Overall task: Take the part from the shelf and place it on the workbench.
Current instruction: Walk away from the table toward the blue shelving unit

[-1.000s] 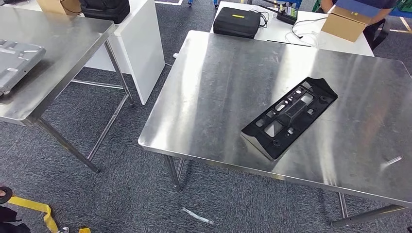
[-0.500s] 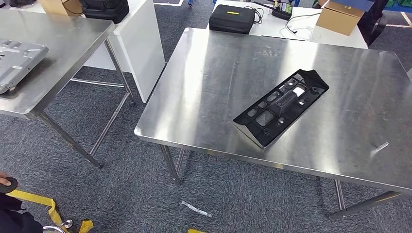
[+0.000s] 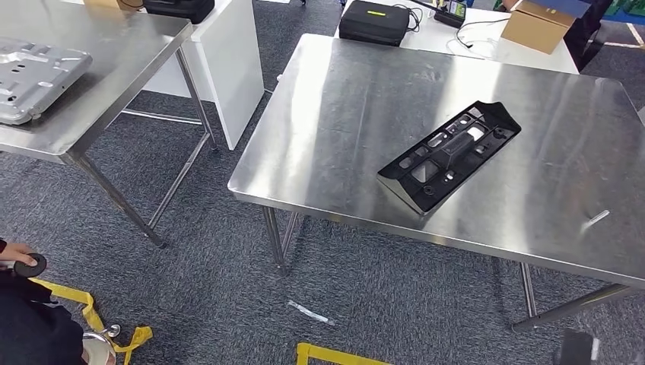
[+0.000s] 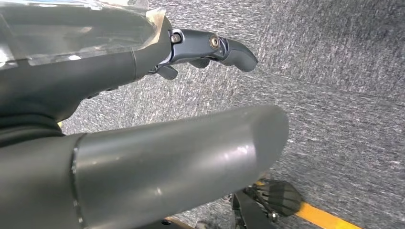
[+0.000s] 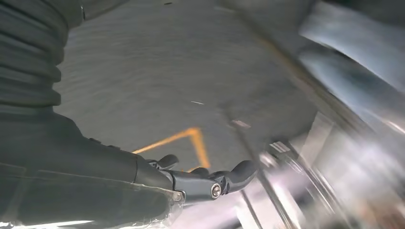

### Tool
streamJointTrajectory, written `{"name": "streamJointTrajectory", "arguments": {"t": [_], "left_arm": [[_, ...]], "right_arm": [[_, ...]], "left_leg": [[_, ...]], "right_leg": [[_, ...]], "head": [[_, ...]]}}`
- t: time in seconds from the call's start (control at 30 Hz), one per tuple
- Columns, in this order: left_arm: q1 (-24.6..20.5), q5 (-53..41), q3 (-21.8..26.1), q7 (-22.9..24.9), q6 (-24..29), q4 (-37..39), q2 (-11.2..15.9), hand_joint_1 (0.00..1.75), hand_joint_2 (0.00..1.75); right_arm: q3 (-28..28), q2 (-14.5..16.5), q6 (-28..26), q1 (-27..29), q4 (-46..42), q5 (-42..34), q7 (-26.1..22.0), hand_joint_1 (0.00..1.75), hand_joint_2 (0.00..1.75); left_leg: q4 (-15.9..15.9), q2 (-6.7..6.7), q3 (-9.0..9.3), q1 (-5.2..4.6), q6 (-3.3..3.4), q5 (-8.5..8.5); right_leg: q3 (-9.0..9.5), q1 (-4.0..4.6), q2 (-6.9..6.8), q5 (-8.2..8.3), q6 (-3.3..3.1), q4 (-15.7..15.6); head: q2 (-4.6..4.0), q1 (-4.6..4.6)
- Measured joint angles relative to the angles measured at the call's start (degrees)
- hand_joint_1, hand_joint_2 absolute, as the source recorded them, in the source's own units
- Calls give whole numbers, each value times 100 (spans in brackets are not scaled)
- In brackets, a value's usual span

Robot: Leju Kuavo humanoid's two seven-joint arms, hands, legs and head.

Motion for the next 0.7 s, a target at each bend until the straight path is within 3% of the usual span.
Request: {"name": "streamJointTrajectory", "arguments": {"t": [0.07, 0.13, 0.2, 0.23, 0.3, 0.37, 0.4, 0.43, 0.5, 0.57, 0.6, 0.7], "left_arm": [[-3, -37, -1, 1, 1, 0, 0, 0, 0], [-1, -71, -2, 2, 9, 0, 2, 0, 0], [9, -88, -2, 7, 38, 0, 4, 0, 0], [13, -96, -2, 10, 60, 0, 6, 0, 0], [15, -108, -2, 15, 99, 0, 10, 0, 0], [15, -112, -3, 17, 122, 0, 14, 0, 0], [16, -113, -3, 18, 127, 0, 16, 0, 0], [16, -114, -3, 19, 130, 0, 19, 0, 0], [12, -121, -3, 20, 137, 0, 26, 0, 0], [1, -147, -7, 19, 161, 0, 28, 0, 0], [-2, -163, -9, 18, 178, 0, 27, 0, 0], [-5, -187, -11, 1, 227, 0, 14, 0, 0]], "right_arm": [[-289, 175, 6, -28, 421, 1091, 829, 0, 175], [-424, 385, 80, 6, 830, 1802, 1693, 0, 175], [-451, 598, 302, 62, 1153, 2262, 2472, 0, 175], [-451, 710, 445, 80, 1277, 2387, 2767, 0, 175], [-458, 902, 646, 104, 1457, 2433, 3046, 0, 175], [-470, 1049, 732, 126, 1589, 2384, 3111, 0, 175], [-475, 1103, 747, 136, 1642, 2374, 3126, 0, 131], [-478, 1140, 756, 144, 1683, 2370, 3136, 0, 87], [-481, 1191, 826, 149, 1748, 2407, 3143, 0, 0], [-470, 1222, 980, 145, 1787, 2521, 3127, 0, 0], [-461, 1241, 1052, 141, 1801, 2587, 3112, 0, 0], [-430, 1313, 1144, 138, 1838, 2698, 3058, 0, 0]], "left_leg": [[11, -1, -31, -12, -72, 54], [10, -3, -40, -16, -140, 104], [53, -8, -74, 11, -207, 81], [177, -10, -129, 24, -240, -42], [802, -12, -360, 39, -298, -529], [1567, -13, -592, 41, -333, -964], [1731, -12, -593, 42, -338, -1031], [1640, -12, -466, 44, -333, -981], [864, -12, 84, 53, -305, -717], [180, -17, 508, 45, -260, -561], [61, -19, 565, 32, -233, -550], [31, -9, 493, 0, -105, -453]], "right_leg": [[365, 25, 15, 158, -41, -653], [375, 69, 28, 220, -147, -724], [328, 46, 20, 283, -255, -706], [293, 31, 14, 322, -315, -705], [214, 23, 5, 406, -406, -701], [119, 34, 3, 483, -427, -682], [66, 38, 2, 511, -420, -664], [20, 38, 2, 530, -408, -641], [-42, 37, 3, 549, -383, -586], [-81, 77, 3, 569, -347, -538], [-97, 94, 3, 586, -319, -527], [-170, 95, 7, 630, -208, -511]], "head": [[0, -7], [0, -18], [-1, -22], [-1, -26], [0, -34], [0, -37], [0, -37], [0, -37], [0, -37], [0, -32], [0, -28], [0, -27]]}}
